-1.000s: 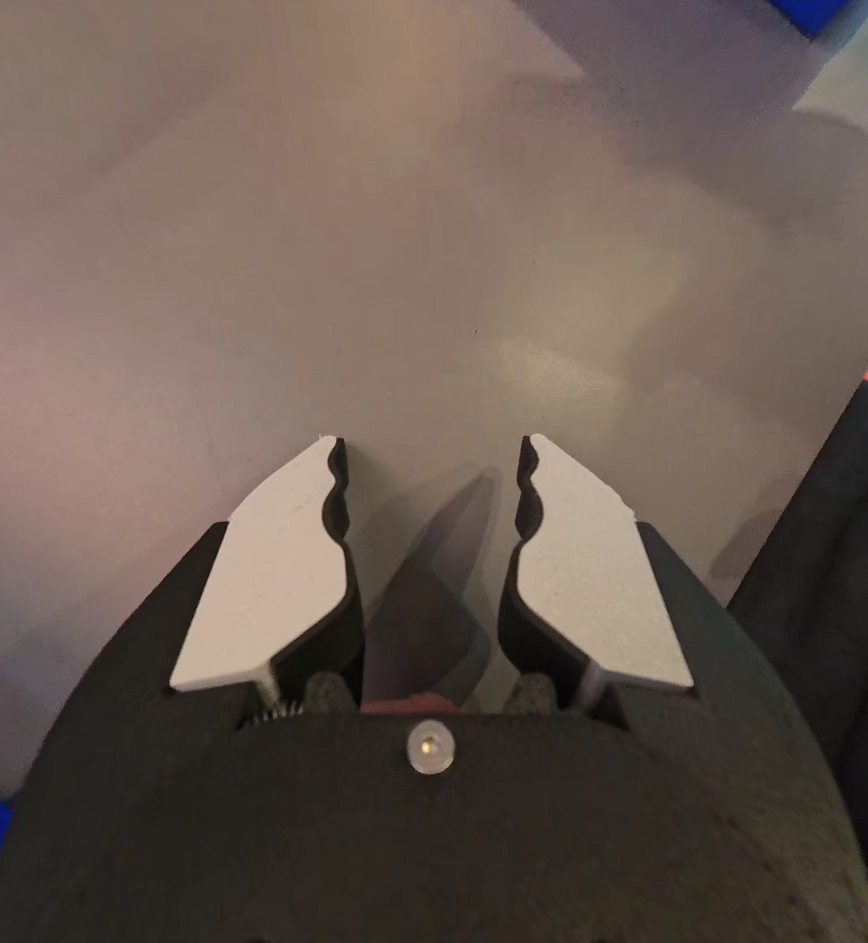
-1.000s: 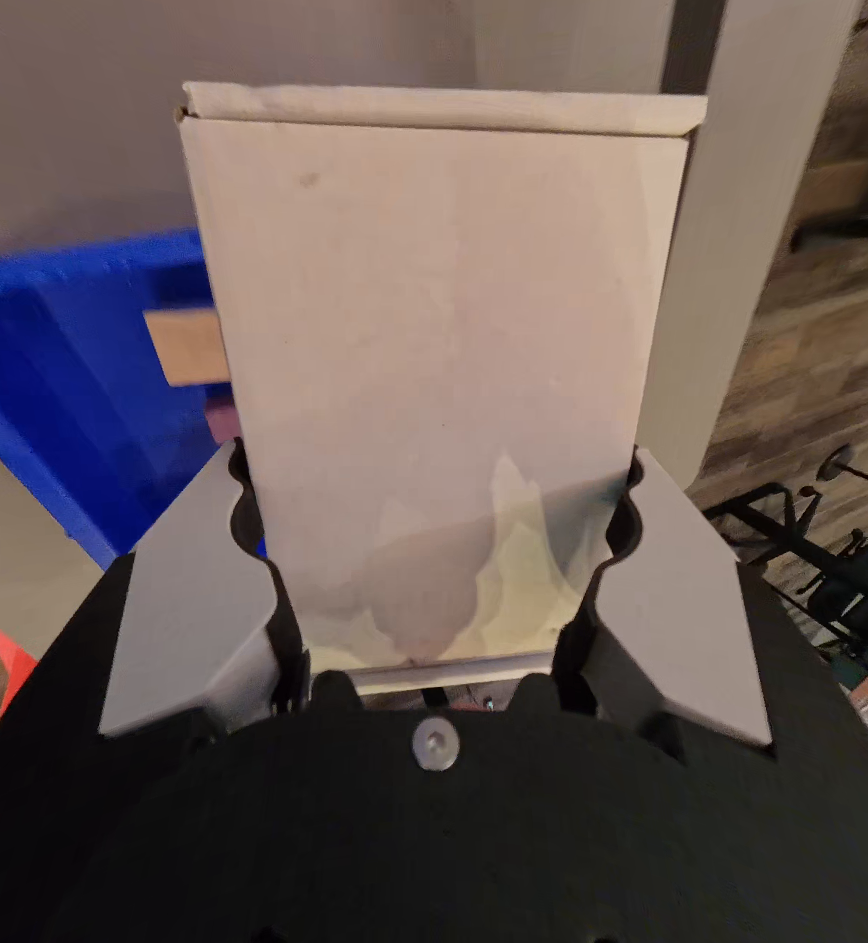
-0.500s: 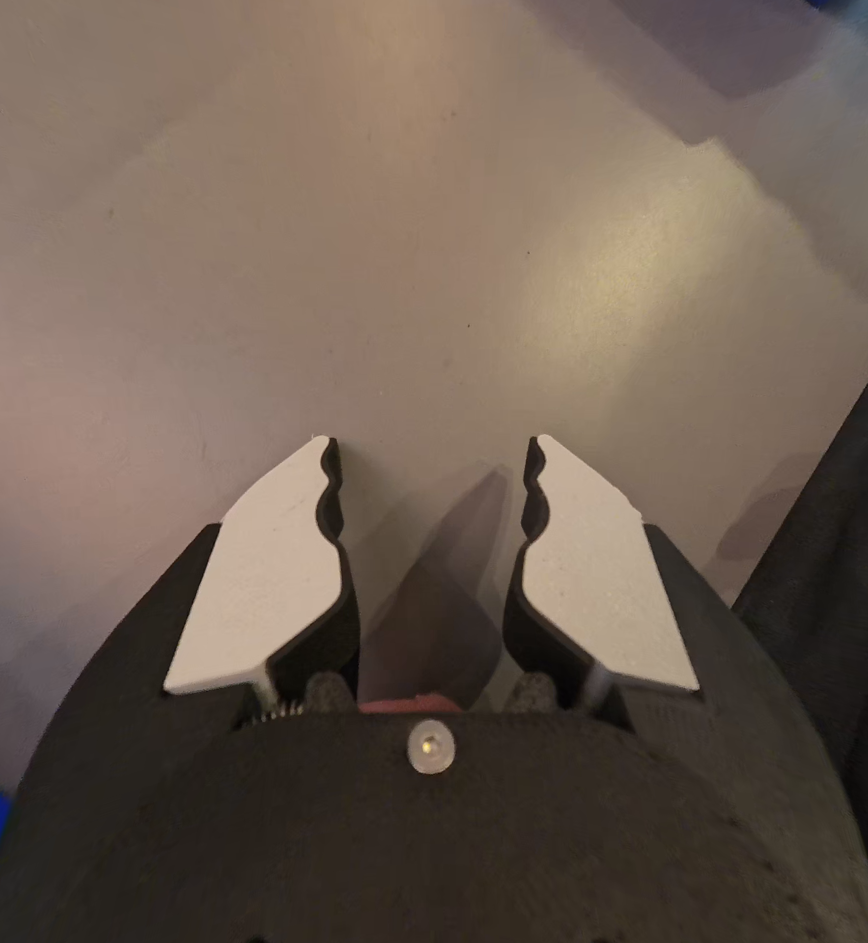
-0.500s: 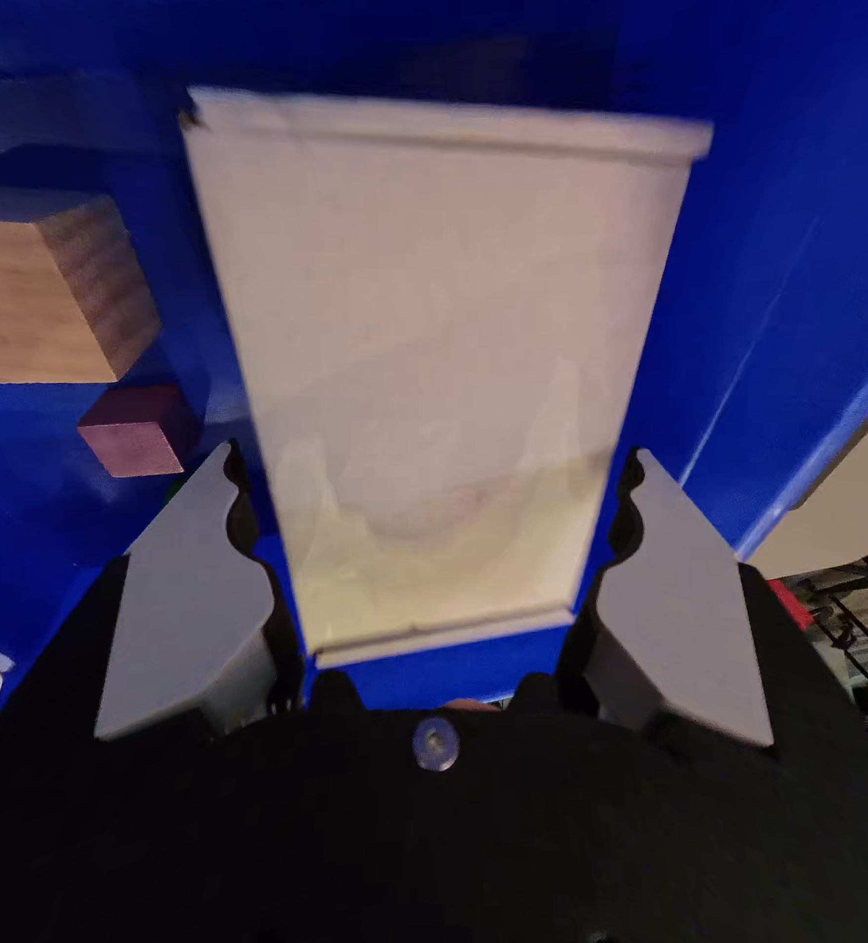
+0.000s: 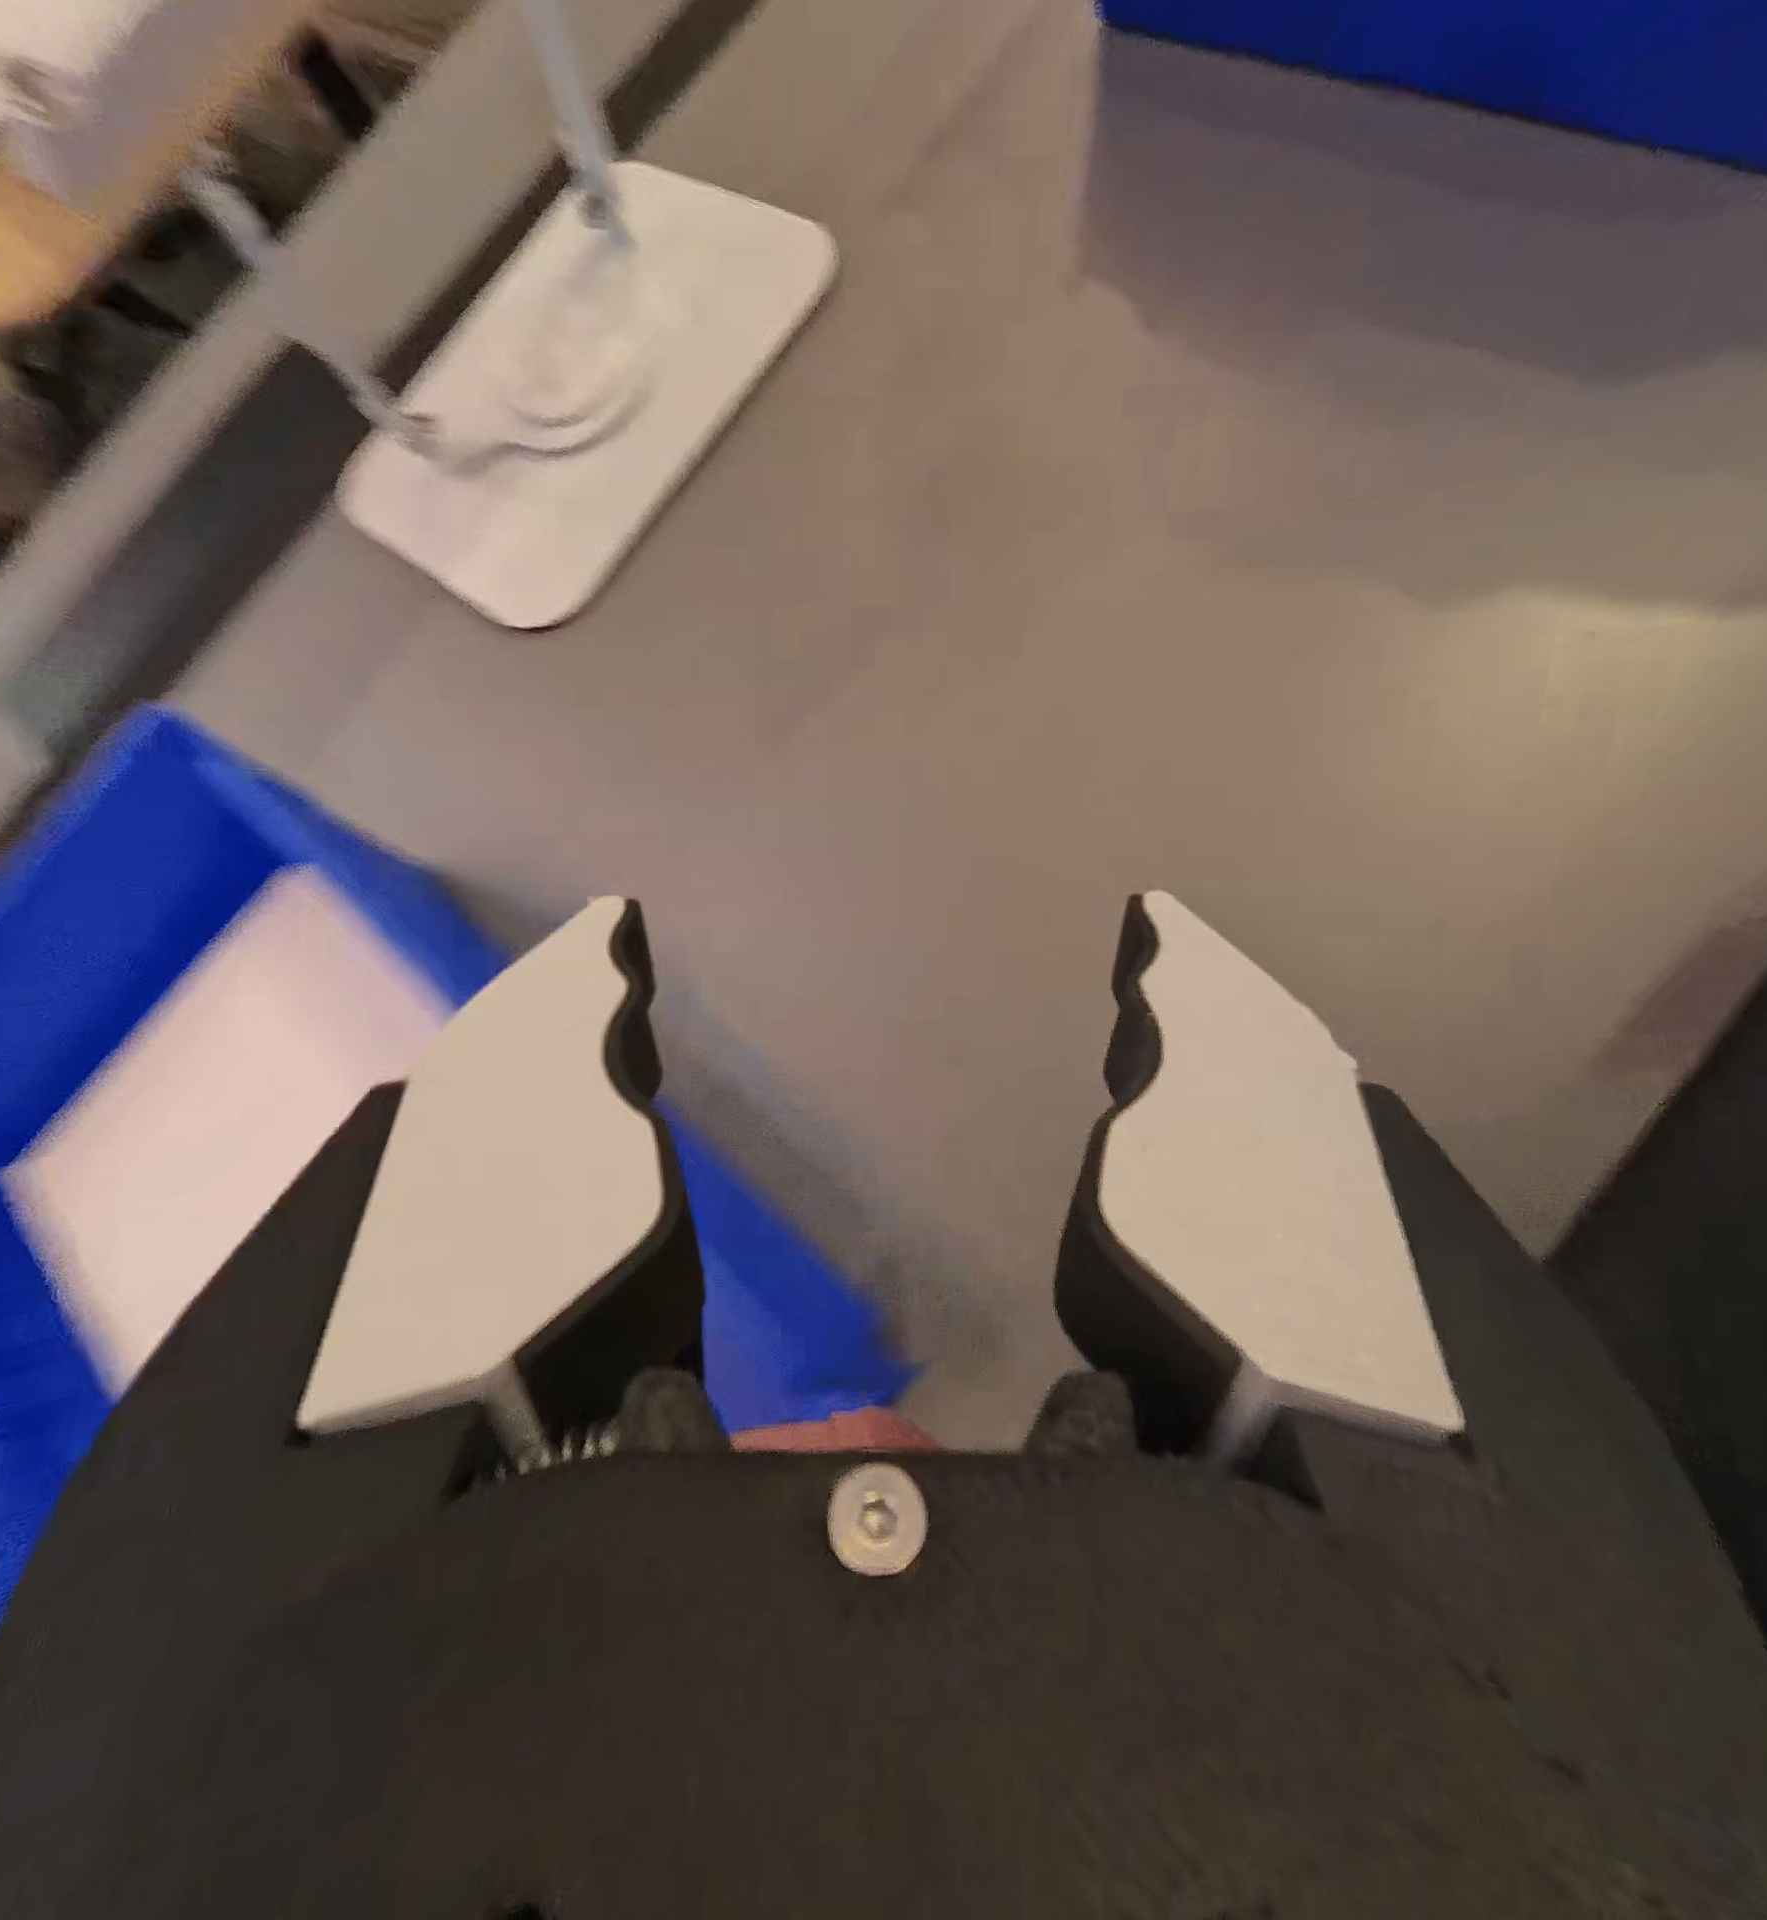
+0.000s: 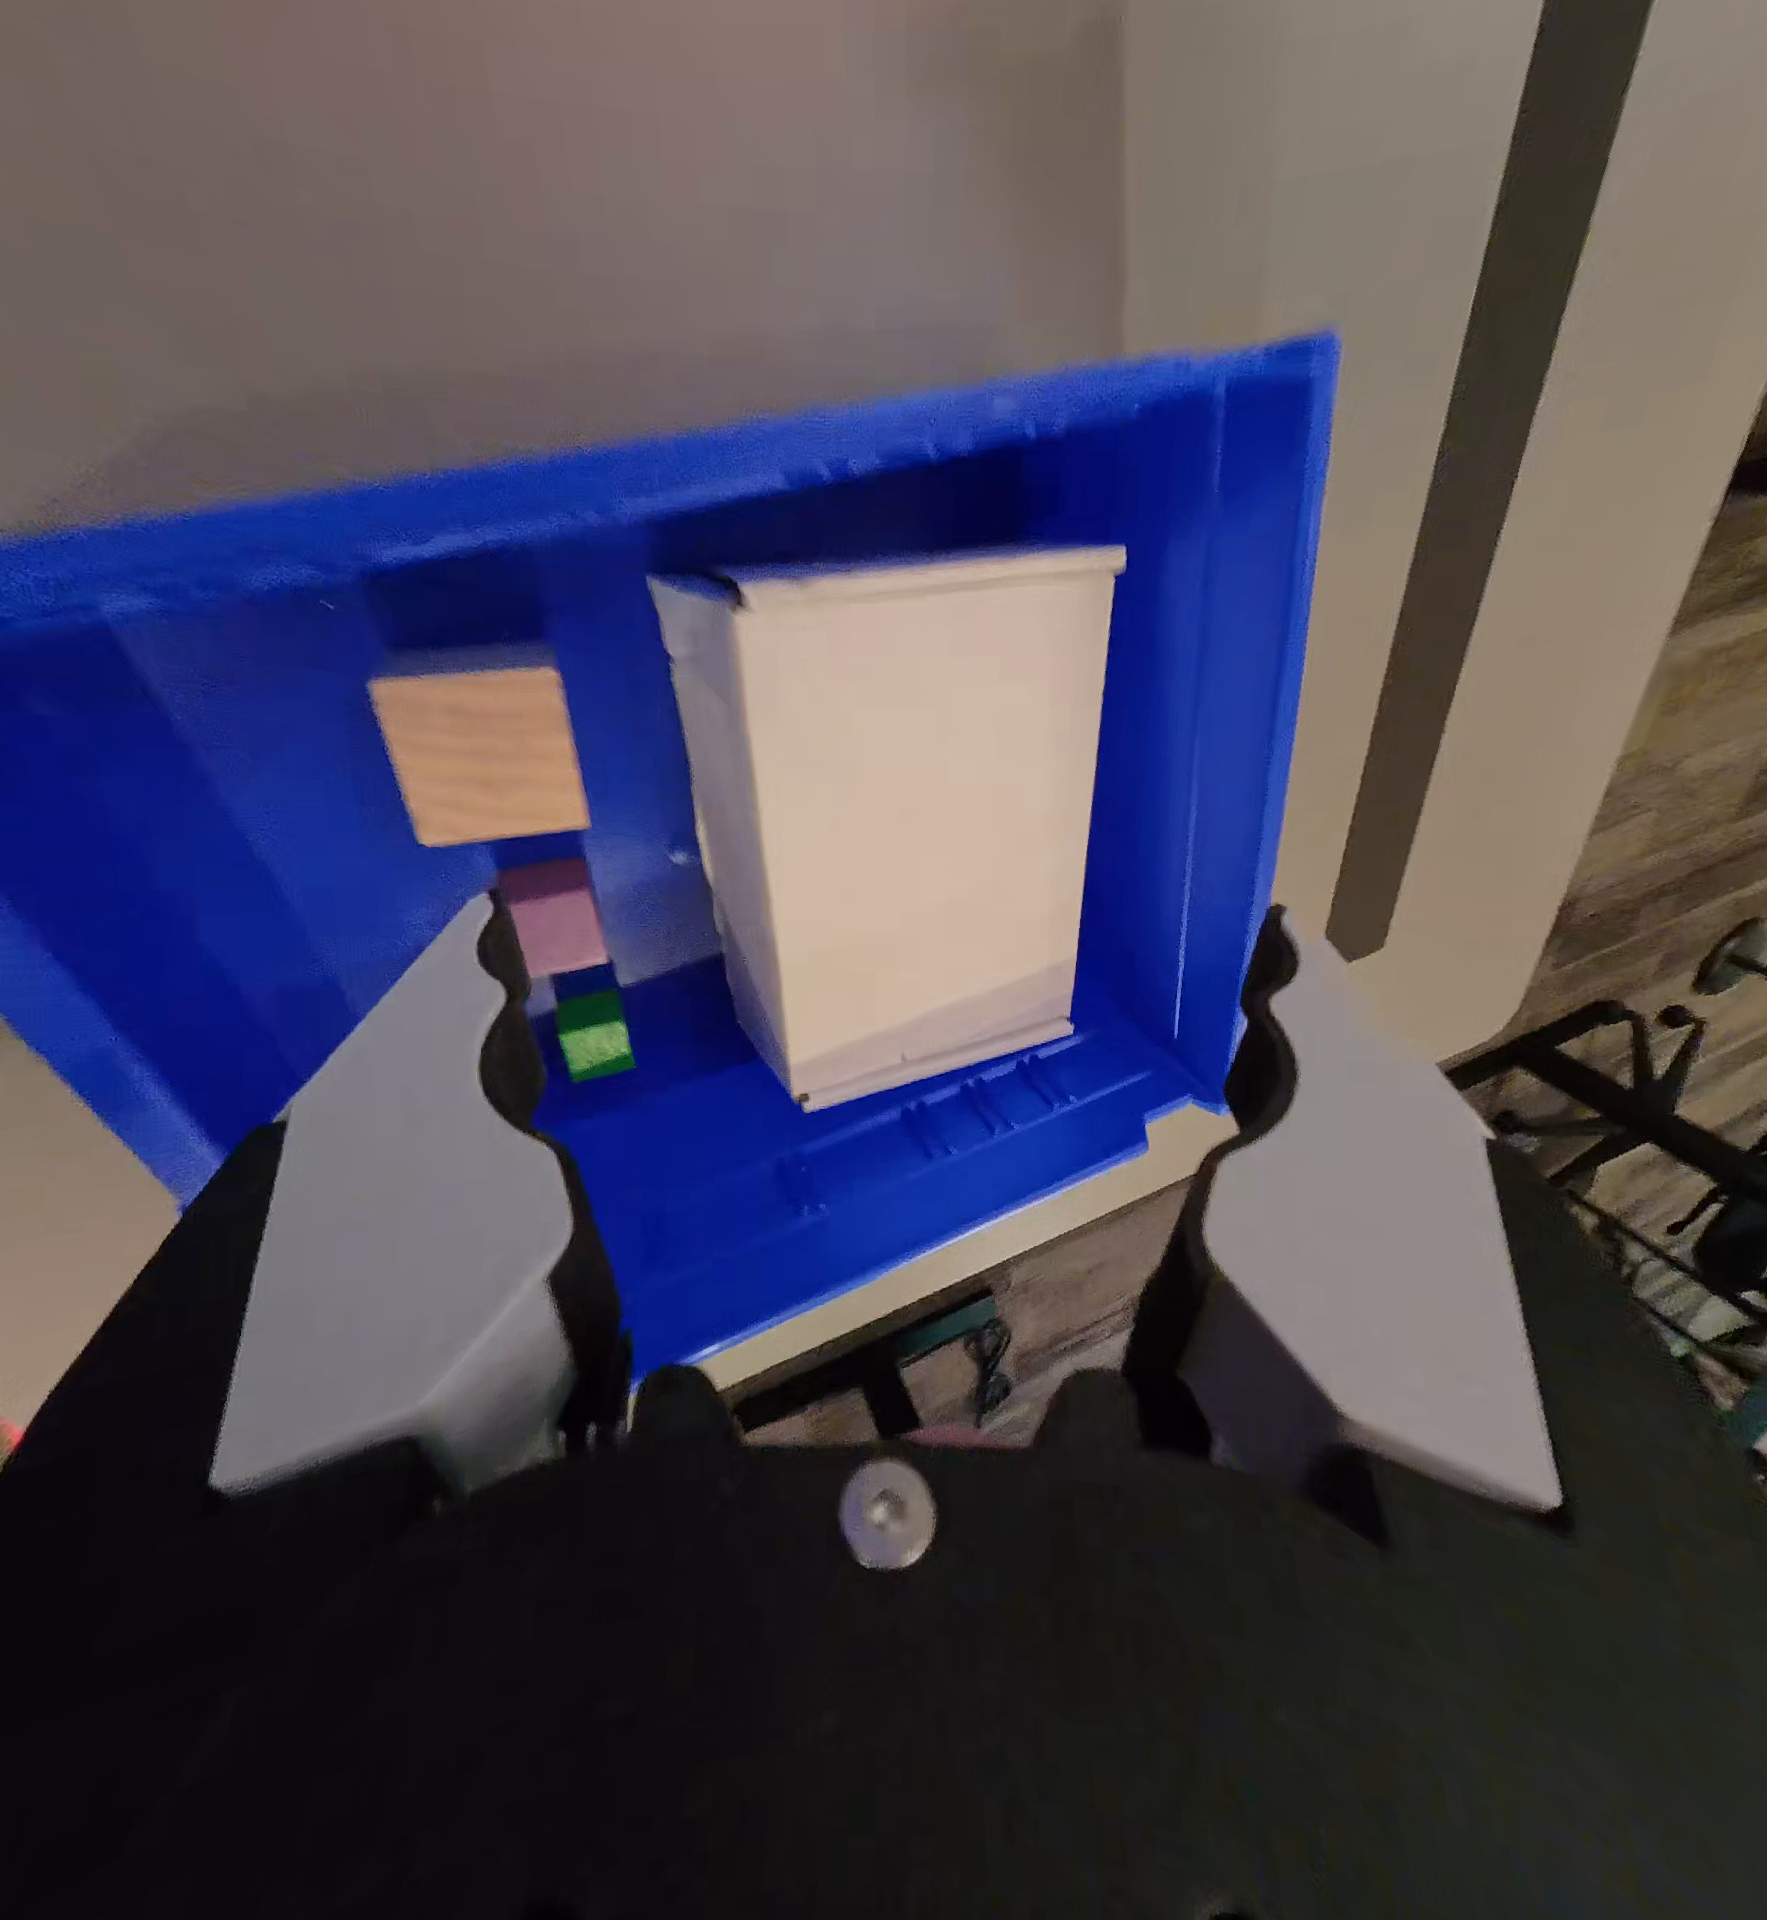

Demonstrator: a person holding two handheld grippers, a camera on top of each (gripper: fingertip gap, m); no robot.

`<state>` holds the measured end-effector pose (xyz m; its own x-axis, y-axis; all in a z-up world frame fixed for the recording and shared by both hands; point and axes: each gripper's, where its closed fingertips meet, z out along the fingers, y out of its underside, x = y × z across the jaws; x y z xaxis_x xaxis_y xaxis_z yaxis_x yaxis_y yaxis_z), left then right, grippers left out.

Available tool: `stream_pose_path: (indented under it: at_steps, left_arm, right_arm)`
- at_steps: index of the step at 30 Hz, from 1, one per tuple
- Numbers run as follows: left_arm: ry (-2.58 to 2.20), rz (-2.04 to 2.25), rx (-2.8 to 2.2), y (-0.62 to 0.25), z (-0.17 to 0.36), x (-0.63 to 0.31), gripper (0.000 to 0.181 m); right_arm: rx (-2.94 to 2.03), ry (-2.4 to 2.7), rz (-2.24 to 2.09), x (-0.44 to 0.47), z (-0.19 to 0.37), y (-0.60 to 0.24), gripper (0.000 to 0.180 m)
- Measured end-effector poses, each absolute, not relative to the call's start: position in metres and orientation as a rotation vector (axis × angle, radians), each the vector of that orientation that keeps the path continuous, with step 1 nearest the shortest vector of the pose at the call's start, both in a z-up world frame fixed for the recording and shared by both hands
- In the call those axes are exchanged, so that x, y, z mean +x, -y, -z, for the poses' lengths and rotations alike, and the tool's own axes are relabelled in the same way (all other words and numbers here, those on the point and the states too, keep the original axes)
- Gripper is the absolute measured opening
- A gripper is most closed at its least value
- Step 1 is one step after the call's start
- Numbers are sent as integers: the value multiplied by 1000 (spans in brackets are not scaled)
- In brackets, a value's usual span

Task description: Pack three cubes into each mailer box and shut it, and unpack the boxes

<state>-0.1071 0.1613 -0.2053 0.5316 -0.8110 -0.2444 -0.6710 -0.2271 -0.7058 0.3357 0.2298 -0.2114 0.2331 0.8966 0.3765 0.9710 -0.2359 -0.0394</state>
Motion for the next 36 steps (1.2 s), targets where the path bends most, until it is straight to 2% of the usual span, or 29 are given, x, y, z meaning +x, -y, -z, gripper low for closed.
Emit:
stream_pose_path:
  at_steps: [3,6,8,10,17,23,26,36]
  left_arm:
    - [-1259,-32,-1914,-199,179,-162,95]
    - [-1327,-167,-1914,-238,177,-210,107]
    - [-1415,-235,-1964,-260,189,-235,117]
    - [-1551,-246,-1963,-275,205,-244,119]
    - [-1971,-309,-2028,-331,272,-263,144]
    - [-2200,-291,-2174,-339,321,-287,145]
    - [-2177,-315,-2133,-347,321,-285,135]
    - [-2185,-280,-2223,-319,316,-291,131]
  right_arm:
    - [-2122,1750,338,297,200,-210,132]
    - [-2045,1764,266,266,197,-189,130]
    - [-2026,1779,221,251,199,-176,128]
    - [-2021,1805,195,241,204,-166,128]
    - [-2026,1827,112,217,216,-142,127]
    - [-2045,1842,60,206,228,-127,126]
    - [-2053,1856,47,203,235,-123,126]
    - [-2025,1845,14,194,235,-125,122]
